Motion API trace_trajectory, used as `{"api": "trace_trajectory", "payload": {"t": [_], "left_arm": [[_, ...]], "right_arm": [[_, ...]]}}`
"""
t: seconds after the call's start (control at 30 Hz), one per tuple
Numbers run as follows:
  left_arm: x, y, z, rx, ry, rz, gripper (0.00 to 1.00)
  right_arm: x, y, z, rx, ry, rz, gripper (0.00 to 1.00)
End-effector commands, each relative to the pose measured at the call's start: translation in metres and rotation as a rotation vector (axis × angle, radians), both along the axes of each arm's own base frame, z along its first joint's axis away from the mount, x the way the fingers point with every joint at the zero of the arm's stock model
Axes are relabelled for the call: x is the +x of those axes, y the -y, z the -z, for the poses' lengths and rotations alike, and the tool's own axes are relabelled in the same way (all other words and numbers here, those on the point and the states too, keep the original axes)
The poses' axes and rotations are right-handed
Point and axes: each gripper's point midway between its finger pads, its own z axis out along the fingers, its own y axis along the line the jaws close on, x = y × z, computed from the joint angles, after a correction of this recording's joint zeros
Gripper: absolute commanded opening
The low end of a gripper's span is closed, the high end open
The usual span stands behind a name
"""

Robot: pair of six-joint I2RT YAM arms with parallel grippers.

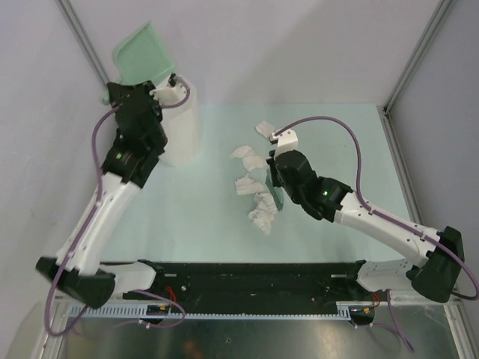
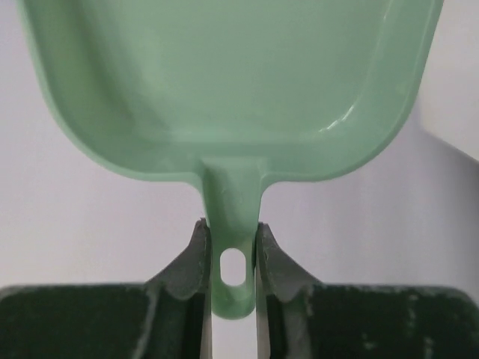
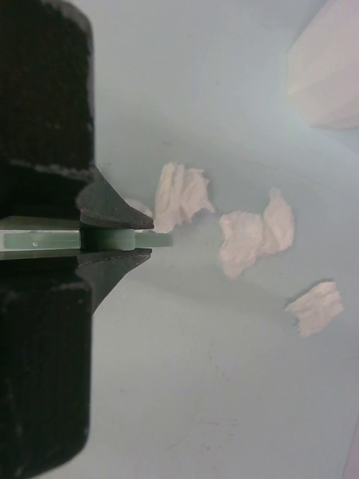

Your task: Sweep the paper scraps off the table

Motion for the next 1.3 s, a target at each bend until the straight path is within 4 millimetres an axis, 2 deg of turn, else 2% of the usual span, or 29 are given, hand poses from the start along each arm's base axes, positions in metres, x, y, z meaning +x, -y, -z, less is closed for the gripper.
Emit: {"api": "trace_trajectory", "payload": {"t": [0.0, 0.03, 0.07, 0.1, 0.13, 0.17, 0.2, 0.23, 0.27, 0.33, 0.37, 0.4, 0.43, 0.47, 0.53, 0.57, 0.67, 0.77, 0.83, 0.87, 0.93, 0.97, 1.07, 1.13, 1.27], "left_arm": [[-0.031, 0.035, 0.039, -0.337, -0.088, 0.235, 0.00], [-0.037, 0.058, 0.072, -0.391, -0.261, 0.354, 0.00], [-0.044, 0.070, 0.079, -0.505, -0.289, 0.398, 0.00], [-0.050, 0.083, 0.092, -0.554, -0.359, 0.453, 0.00], [-0.063, 0.090, 0.115, -0.589, -0.467, 0.474, 0.00], [-0.074, 0.113, 0.135, -0.672, -0.564, 0.559, 0.00], [-0.082, 0.120, 0.151, -0.703, -0.629, 0.577, 0.00], [-0.091, 0.125, 0.168, -0.723, -0.704, 0.584, 0.00], [-0.103, 0.135, 0.197, -0.764, -0.808, 0.610, 0.00], [-0.114, 0.138, 0.225, -0.774, -0.903, 0.599, 0.00], [-0.121, 0.135, 0.251, -0.767, -0.974, 0.568, 0.00], [-0.126, 0.133, 0.263, -0.759, -1.009, 0.555, 0.00], [-0.131, 0.131, 0.274, -0.747, -1.044, 0.540, 0.00], [-0.138, 0.125, 0.294, -0.717, -1.101, 0.516, 0.00], [-0.143, 0.113, 0.314, -0.665, -1.148, 0.467, 0.00], [-0.150, 0.105, 0.330, -0.623, -1.197, 0.443, 0.00], [-0.159, 0.089, 0.358, -0.535, -1.283, 0.379, 0.00], [-0.168, 0.078, 0.375, -0.471, -1.355, 0.346, 0.00], [-0.169, 0.071, 0.380, -0.427, -1.377, 0.328, 0.00], [-0.172, 0.067, 0.385, -0.406, -1.398, 0.314, 0.00], [-0.173, 0.062, 0.387, -0.375, -1.411, 0.314, 0.00], [-0.174, 0.062, 0.389, -0.368, -1.420, 0.315, 0.00], [-0.177, 0.066, 0.394, -0.386, -1.456, 0.325, 0.00], [-0.179, 0.071, 0.398, -0.403, -1.480, 0.321, 0.00], [-0.183, 0.081, 0.409, -0.427, -1.548, 0.306, 0.00]], "right_arm": [[-0.016, 0.009, 0.004, -0.040, 0.008, -0.049, 0.00], [-0.019, 0.008, 0.006, -0.036, 0.012, -0.070, 0.00], [-0.025, 0.006, 0.003, -0.025, 0.023, -0.123, 0.00], [-0.028, 0.003, 0.012, -0.020, 0.026, -0.149, 0.00], [-0.032, 0.002, 0.015, -0.014, 0.027, -0.176, 0.00], [-0.037, -0.002, 0.016, 0.003, 0.026, -0.217, 0.00], [-0.040, -0.002, 0.031, -0.011, 0.011, -0.233, 0.00], [-0.040, -0.006, 0.032, 0.006, 0.018, -0.242, 0.00], [-0.040, -0.008, 0.038, 0.009, 0.008, -0.249, 0.00], [-0.040, -0.012, 0.056, -0.002, -0.029, -0.244, 0.00], [-0.040, -0.014, 0.062, -0.009, -0.045, -0.246, 0.00], [-0.040, -0.017, 0.070, -0.019, -0.062, -0.251, 0.00], [-0.043, -0.022, 0.072, -0.008, -0.071, -0.257, 0.00], [-0.045, -0.026, 0.074, -0.005, -0.077, -0.269, 0.00], [-0.051, -0.038, 0.072, 0.018, -0.074, -0.293, 0.00], [-0.052, -0.041, 0.071, 0.028, -0.070, -0.296, 0.00], [-0.056, -0.052, 0.059, 0.091, -0.054, -0.320, 0.00], [-0.059, -0.052, 0.037, 0.168, -0.026, -0.319, 0.00], [-0.058, -0.044, 0.028, 0.185, -0.006, -0.292, 0.00], [-0.056, -0.035, 0.018, 0.196, 0.020, -0.256, 0.00], [-0.054, -0.020, 0.014, 0.186, 0.027, -0.208, 0.00], [-0.053, -0.009, 0.005, 0.195, 0.049, -0.174, 0.00], [-0.045, 0.017, 0.009, 0.160, 0.048, -0.054, 0.00], [-0.042, 0.032, 0.020, 0.137, 0.026, 0.035, 0.00], [-0.051, 0.031, 0.049, 0.088, -0.061, 0.061, 0.00]]}}
